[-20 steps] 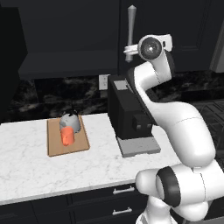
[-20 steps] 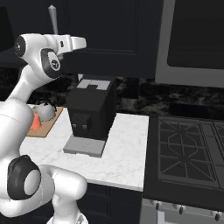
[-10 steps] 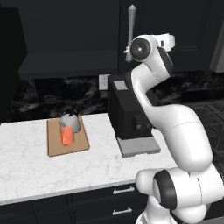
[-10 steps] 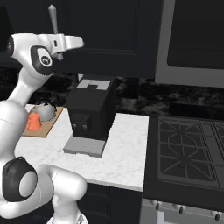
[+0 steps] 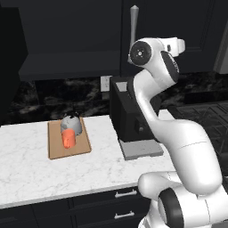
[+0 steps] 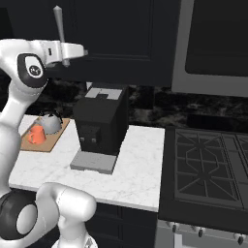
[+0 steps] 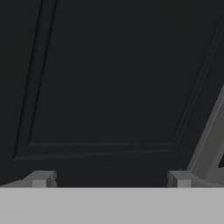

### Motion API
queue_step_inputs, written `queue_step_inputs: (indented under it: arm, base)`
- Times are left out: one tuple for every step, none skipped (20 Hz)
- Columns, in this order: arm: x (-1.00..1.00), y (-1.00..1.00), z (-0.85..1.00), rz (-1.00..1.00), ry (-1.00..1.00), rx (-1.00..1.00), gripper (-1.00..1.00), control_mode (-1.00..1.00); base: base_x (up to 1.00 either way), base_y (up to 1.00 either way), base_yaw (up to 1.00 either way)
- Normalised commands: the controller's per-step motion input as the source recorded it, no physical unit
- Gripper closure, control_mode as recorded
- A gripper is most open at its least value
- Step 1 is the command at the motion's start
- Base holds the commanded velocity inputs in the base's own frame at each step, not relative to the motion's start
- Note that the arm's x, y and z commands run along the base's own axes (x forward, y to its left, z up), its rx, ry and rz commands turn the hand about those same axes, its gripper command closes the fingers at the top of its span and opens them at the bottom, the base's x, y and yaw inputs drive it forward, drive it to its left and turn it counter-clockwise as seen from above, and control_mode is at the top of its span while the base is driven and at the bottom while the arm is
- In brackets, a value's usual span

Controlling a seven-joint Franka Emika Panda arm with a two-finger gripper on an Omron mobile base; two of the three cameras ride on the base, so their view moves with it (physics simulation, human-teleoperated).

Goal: Pick the kettle from the counter and place it on the tray. Then pick the mug from the cabinet and place it on the tray. Then close the cabinet doors.

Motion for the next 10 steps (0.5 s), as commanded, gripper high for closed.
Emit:
queue_step_inputs:
  arm:
    - [-0.68,0.06,0.07,0.0,0.0,0.0,-1.0,-1.0]
    - [-0.72,0.06,0.06,0.0,-0.01,0.0,-1.0,-1.0]
    - [-0.74,0.03,0.06,0.0,-0.01,0.0,-1.0,-1.0]
    - [-0.79,0.03,0.04,0.0,-0.01,0.0,-1.0,-1.0]
    - [-0.8,0.02,0.03,0.0,-0.01,0.0,-1.0,-1.0]
    - [-0.8,0.05,0.0,0.0,0.0,0.0,-1.0,-1.0]
    - [-0.8,0.09,0.0,0.0,0.0,0.0,-1.0,-1.0]
    - [-0.77,0.12,0.0,0.0,0.0,0.0,-1.0,-1.0]
    - [-0.71,0.17,0.0,0.0,0.0,0.0,-1.0,-1.0]
    - [-0.62,0.24,0.0,0.01,0.0,0.0,-1.0,-1.0]
  base:
    - [0.0,0.0,0.0]
    - [0.0,0.0,0.0]
    - [0.0,0.0,0.0]
    - [0.0,0.0,0.0]
    - [0.0,0.0,0.0]
    - [0.0,0.0,0.0]
    - [0.0,0.0,0.0]
    - [0.0,0.0,0.0]
    - [0.0,0.0,0.0]
    - [0.0,0.0,0.0]
